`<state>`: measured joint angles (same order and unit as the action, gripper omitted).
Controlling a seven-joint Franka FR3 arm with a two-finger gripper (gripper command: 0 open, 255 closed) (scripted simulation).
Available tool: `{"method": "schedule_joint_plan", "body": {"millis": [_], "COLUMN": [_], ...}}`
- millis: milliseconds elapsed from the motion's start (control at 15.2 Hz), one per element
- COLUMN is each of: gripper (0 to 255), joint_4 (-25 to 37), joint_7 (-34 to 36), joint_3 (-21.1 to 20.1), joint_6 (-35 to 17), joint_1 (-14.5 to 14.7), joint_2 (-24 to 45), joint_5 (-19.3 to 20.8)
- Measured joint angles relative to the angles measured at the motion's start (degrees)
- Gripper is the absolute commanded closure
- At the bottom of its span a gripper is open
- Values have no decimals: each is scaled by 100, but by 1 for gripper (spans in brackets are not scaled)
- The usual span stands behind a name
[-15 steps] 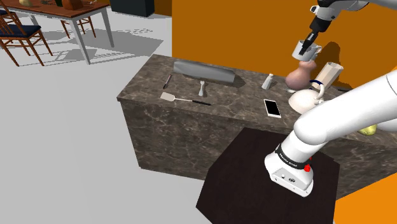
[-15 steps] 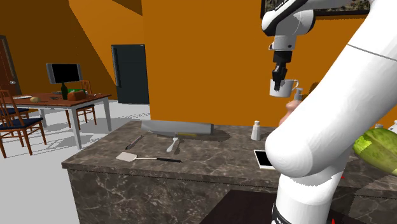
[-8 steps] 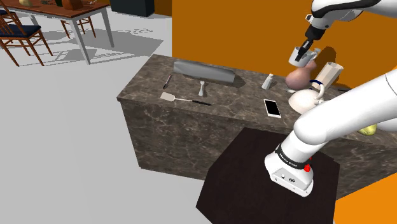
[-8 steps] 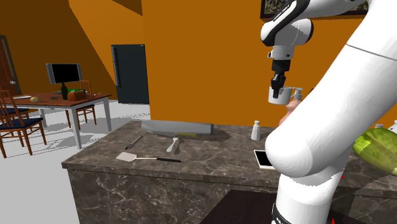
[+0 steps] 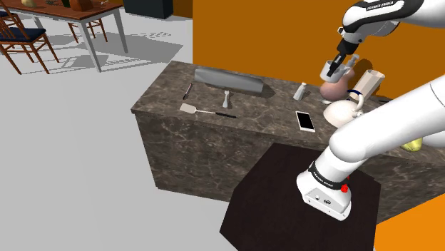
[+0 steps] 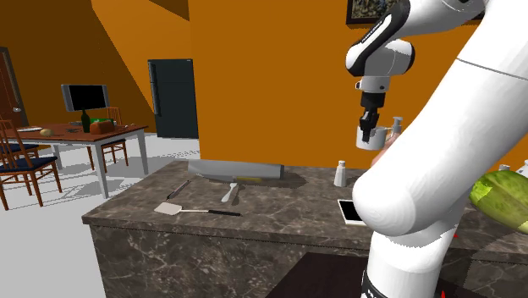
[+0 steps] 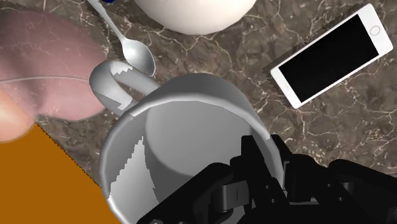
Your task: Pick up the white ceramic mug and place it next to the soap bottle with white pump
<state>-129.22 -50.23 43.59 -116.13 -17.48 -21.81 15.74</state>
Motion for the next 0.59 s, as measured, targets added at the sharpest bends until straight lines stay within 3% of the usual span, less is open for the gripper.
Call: {"method": "schedule_joint_plan", "body": {"millis": [594], "gripper": [255], "joint_4": [-488], "joint_7": [-80], "joint_3": [237], "joint_6": [-743], "joint_1": [50], "joint_2": [279], "joint_5": [-51]}}
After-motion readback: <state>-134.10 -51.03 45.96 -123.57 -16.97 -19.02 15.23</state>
